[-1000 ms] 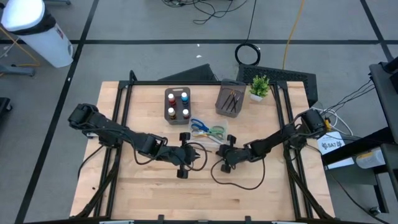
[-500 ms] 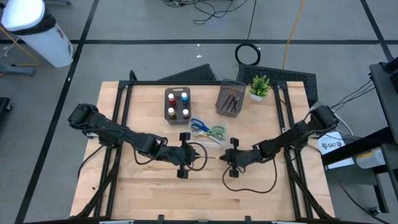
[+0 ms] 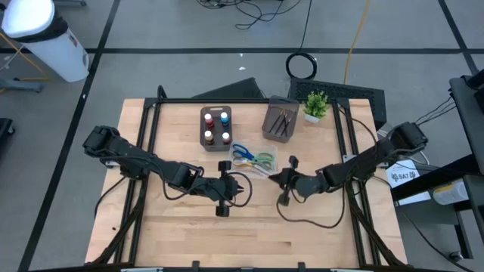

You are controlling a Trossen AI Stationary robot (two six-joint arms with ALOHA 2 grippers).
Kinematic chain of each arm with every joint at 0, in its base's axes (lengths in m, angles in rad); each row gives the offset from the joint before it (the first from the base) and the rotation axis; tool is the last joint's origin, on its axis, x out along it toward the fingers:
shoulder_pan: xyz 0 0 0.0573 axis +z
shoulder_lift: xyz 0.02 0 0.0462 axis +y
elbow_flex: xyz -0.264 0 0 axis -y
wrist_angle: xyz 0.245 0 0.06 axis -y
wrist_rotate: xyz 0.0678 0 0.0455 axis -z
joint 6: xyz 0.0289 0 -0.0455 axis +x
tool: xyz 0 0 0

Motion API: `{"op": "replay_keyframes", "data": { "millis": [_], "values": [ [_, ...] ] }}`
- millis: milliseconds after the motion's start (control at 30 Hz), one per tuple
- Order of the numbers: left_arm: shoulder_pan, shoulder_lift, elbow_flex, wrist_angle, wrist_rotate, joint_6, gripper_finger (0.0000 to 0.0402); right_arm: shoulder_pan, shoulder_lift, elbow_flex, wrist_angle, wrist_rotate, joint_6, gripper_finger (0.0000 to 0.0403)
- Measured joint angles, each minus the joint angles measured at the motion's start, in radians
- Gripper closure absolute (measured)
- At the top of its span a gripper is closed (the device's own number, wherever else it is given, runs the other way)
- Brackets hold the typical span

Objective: Pick & Place Paint Supplies
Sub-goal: Put the black and gold brush into the right black bin

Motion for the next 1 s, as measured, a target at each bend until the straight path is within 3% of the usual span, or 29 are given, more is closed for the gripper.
{"op": "replay_keyframes", "data": {
  "millis": [267,367,467,733,1000],
  "values": [
    [0.0,0.0,0.0,0.0,0.0,-0.002,0.036,-0.039,-0.109,0.0,-0.258,0.204,0.173,0.0403],
    [0.0,0.0,0.0,0.0,0.0,-0.004,0.036,-0.094,-0.169,0.001,-0.351,0.296,0.24,0.0403],
    [0.0,0.0,0.0,0.0,0.0,-0.005,0.036,-0.177,-0.215,0.001,-0.451,0.323,0.276,0.0403],
    [0.0,0.0,0.0,0.0,0.0,-0.008,0.036,-0.417,-0.208,0.002,-0.432,0.316,0.19,0.0403],
    [0.0,0.0,0.0,-0.003,0.001,-0.007,0.036,-0.572,-0.203,0.002,-0.424,0.179,0.19,0.0403]
  ]
}}
